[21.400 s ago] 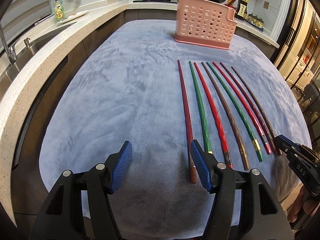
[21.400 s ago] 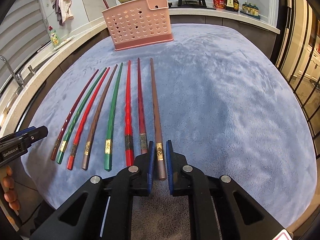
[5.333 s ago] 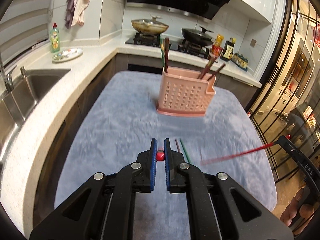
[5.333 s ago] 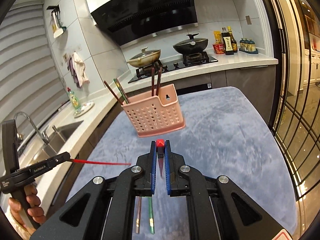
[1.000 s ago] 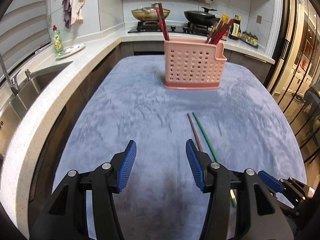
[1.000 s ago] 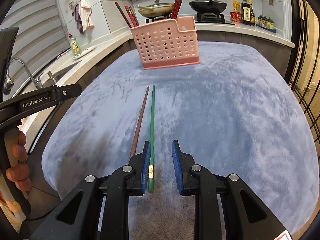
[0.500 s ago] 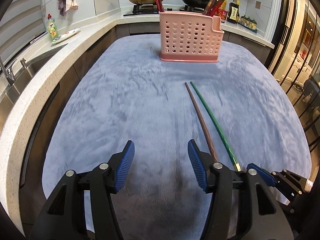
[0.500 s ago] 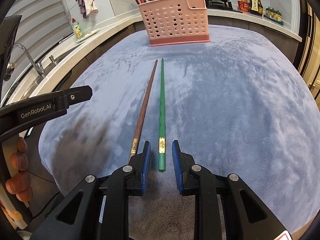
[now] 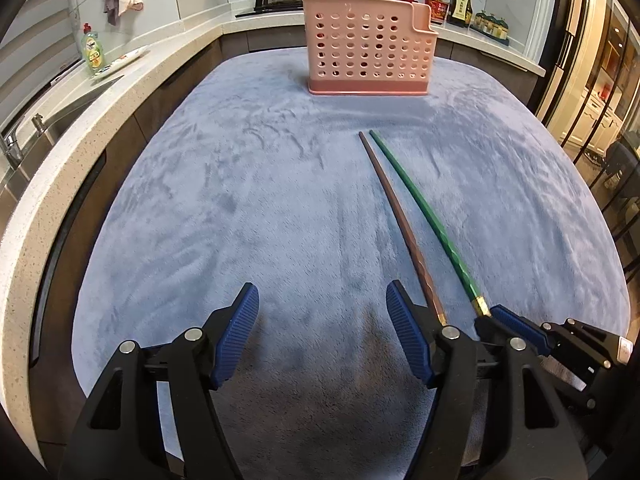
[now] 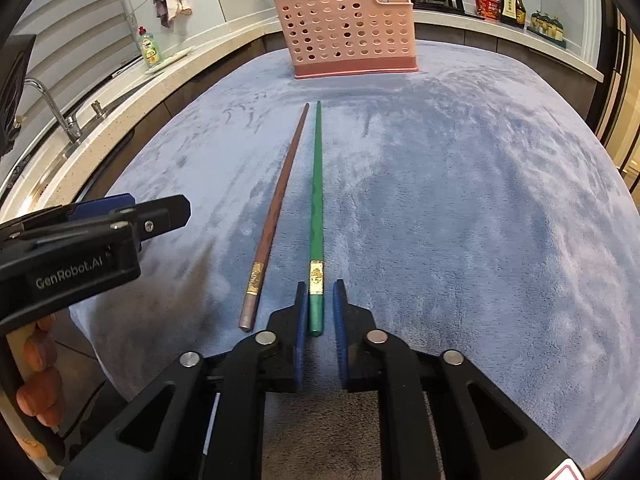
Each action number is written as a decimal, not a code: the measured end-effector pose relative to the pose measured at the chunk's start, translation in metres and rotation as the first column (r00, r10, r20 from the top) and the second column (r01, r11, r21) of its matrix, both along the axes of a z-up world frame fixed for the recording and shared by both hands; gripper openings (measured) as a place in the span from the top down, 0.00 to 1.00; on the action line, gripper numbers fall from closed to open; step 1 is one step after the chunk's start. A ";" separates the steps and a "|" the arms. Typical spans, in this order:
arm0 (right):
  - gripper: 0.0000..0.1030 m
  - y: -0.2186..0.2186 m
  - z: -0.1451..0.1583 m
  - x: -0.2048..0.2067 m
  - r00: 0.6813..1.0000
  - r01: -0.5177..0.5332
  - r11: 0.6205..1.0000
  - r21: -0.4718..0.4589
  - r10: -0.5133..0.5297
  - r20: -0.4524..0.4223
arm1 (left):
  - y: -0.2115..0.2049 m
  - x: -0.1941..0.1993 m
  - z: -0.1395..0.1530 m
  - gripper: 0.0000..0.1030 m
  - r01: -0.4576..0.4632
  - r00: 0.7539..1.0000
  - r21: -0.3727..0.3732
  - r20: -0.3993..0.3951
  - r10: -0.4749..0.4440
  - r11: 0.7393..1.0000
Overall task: Organize utensils
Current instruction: 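Grasp the brown chopstick with the left tool while the right tool lifts the green one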
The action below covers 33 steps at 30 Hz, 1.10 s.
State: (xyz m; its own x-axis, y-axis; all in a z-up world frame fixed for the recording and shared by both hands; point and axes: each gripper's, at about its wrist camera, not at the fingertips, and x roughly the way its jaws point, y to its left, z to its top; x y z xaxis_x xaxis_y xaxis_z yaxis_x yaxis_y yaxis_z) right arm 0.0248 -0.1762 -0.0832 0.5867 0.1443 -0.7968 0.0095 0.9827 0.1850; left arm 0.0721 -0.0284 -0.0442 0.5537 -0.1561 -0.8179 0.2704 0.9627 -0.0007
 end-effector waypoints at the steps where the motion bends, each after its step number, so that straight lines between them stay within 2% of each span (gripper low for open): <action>1: 0.93 -0.002 0.000 -0.001 1.000 0.005 1.000 0.005 -0.005 0.001 | -0.001 -0.001 -0.001 0.36 0.003 1.000 0.002 -0.003 -0.003 1.000; 3: 0.93 -0.005 0.000 -0.003 1.000 0.014 1.000 0.011 -0.014 0.002 | -0.003 -0.002 -0.002 0.30 0.004 1.000 0.004 -0.005 -0.004 1.000; 10: 0.93 -0.021 0.002 -0.013 0.997 0.073 0.997 0.013 -0.073 0.015 | -0.014 -0.008 -0.009 0.26 0.036 0.999 0.003 -0.029 -0.036 0.999; 14: 0.93 -0.034 0.003 -0.020 0.993 0.114 0.993 0.020 -0.114 0.015 | -0.022 -0.012 -0.014 0.21 0.061 0.996 -0.023 -0.059 -0.062 0.998; 20: 0.93 -0.042 0.000 -0.026 0.991 0.133 0.990 0.038 -0.133 0.005 | -0.033 -0.017 -0.022 0.22 0.089 0.991 -0.058 -0.091 -0.094 0.994; 23: 0.93 -0.040 0.000 -0.025 0.991 0.131 0.991 0.037 -0.131 0.005 | -0.038 -0.018 -0.029 0.36 0.103 0.988 -0.058 -0.109 -0.109 0.993; 28: 0.93 -0.040 -0.001 -0.026 0.992 0.129 0.991 0.042 -0.129 0.004 | -0.041 -0.019 -0.032 0.46 0.112 0.989 -0.037 -0.098 -0.115 0.993; 31: 0.93 -0.040 -0.001 -0.026 0.992 0.128 0.991 0.041 -0.129 0.004 | -0.040 -0.018 -0.032 0.60 0.119 0.988 -0.034 -0.096 -0.122 0.992; 33: 0.93 -0.040 -0.001 -0.026 0.992 0.129 0.991 0.041 -0.129 0.004 | -0.040 -0.018 -0.031 0.74 0.126 0.987 -0.033 -0.096 -0.129 0.991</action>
State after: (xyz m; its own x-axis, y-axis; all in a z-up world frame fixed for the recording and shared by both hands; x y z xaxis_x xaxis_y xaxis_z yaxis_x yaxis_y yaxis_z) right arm -0.0010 -0.2165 -0.0843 0.6079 0.0994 -0.7877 0.1345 0.9649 0.2256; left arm 0.0537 -0.0684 -0.0754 0.4458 -0.2429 -0.8615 0.3882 0.9197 -0.0585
